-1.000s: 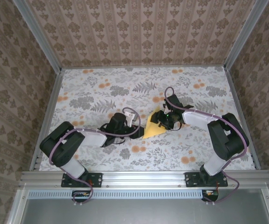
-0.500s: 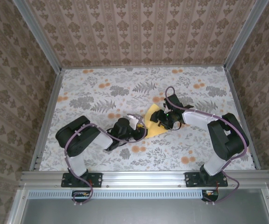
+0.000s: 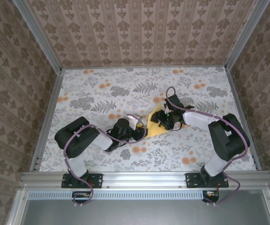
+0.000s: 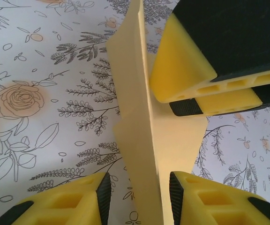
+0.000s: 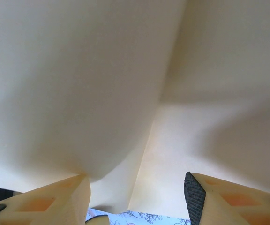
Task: Fold a paper plane with a square sheet of paper (pick it up from the middle)
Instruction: Fourth fold the wing at the center of the table.
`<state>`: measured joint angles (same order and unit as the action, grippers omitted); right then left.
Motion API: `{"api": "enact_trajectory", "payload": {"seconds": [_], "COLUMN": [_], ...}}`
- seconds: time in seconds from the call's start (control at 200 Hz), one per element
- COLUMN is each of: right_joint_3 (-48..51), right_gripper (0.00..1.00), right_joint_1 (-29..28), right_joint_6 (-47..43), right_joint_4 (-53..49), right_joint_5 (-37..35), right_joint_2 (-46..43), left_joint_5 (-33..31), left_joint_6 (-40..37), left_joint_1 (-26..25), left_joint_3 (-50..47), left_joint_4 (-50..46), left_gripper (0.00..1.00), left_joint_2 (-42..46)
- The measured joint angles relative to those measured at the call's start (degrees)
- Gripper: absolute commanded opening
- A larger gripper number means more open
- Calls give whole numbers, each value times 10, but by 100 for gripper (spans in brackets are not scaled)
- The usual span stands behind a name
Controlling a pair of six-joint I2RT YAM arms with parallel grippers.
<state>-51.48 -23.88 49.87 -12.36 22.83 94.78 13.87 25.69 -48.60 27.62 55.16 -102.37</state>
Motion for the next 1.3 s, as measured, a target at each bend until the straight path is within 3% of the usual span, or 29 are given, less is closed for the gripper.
{"api": "enact_trajectory", "payload": {"seconds": [0.325,0.49,0.615,0.98,1.3], "right_joint_3": [0,0,0,9,9], "right_gripper": [58,58,57,57,47], "right_joint_1": [0,1,5,7,-10], "right_joint_6": [0,0,-3,-35,-47], "right_joint_4": [0,0,0,20,32], "right_joint_5": [0,0,0,13,17], "right_joint_2": [0,-1,-13,-48,-32], "left_joint_5": [20,25,26,-18,-26], "left_joint_6": [11,16,15,-30,-66], "left_joint_1": [0,0,3,37,32], "left_joint_3": [24,36,36,14,36], "left_joint_4": [2,1,-12,-167,-285], "left_gripper": [29,12,5,2,1], "left_joint_2": [-28,-35,-29,149,125]}}
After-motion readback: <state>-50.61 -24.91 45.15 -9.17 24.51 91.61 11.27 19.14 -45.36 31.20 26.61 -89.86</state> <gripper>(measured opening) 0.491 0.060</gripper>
